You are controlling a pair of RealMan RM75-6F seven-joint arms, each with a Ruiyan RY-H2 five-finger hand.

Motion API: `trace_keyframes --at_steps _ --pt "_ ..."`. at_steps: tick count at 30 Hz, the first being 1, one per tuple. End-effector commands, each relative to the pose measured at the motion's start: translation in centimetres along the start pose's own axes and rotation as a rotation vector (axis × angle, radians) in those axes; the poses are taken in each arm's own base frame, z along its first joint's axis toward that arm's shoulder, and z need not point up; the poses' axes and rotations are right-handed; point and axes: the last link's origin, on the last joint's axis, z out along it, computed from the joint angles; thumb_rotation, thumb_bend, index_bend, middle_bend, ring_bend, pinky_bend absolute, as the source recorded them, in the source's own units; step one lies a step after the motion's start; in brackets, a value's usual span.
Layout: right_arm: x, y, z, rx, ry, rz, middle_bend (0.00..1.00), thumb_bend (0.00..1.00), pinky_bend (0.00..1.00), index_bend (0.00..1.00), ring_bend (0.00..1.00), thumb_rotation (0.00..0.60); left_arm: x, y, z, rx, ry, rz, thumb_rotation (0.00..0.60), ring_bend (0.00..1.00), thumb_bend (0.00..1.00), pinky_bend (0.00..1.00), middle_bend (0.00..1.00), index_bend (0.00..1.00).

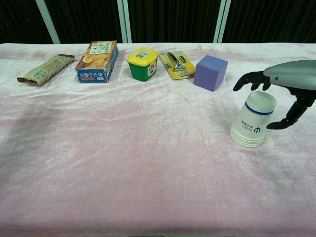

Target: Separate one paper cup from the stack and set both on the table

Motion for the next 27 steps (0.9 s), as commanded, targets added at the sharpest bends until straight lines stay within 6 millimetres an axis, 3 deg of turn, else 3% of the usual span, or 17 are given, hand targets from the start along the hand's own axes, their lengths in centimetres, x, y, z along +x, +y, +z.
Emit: trace_keyframes --at_steps 1,17,24,27 --pt "-0.2 0.0 0.5 -0.006 0.005 -0.004 0.11 0.14 0.21 0.20 0.22 0.600 0.0 -0.1 0.0 0.006 0.000 0.003 0.600 0.00 0.22 0.00 0.04 0.13" --pt "-1.1 -0.1 1.0 -0.005 -0.021 0.018 0.25 0.19 0.32 0.32 0.36 0.600 -0.4 -0.1 0.2 0.025 -0.024 -0.027 0.600 0.00 0.24 0.00 0.04 0.15" --pt "-1.3 -0.1 1.4 0.014 0.018 0.037 0.38 0.38 0.55 0.43 0.51 0.600 -0.5 -0.1 0.3 0.023 -0.031 -0.028 0.600 0.00 0.24 0.00 0.04 0.16" --pt "-1.0 0.1 1.2 0.028 0.040 0.034 0.40 0.42 0.57 0.46 0.54 0.600 -0.6 0.0 0.3 0.023 -0.035 -0.023 0.600 0.00 0.24 0.00 0.03 0.16"
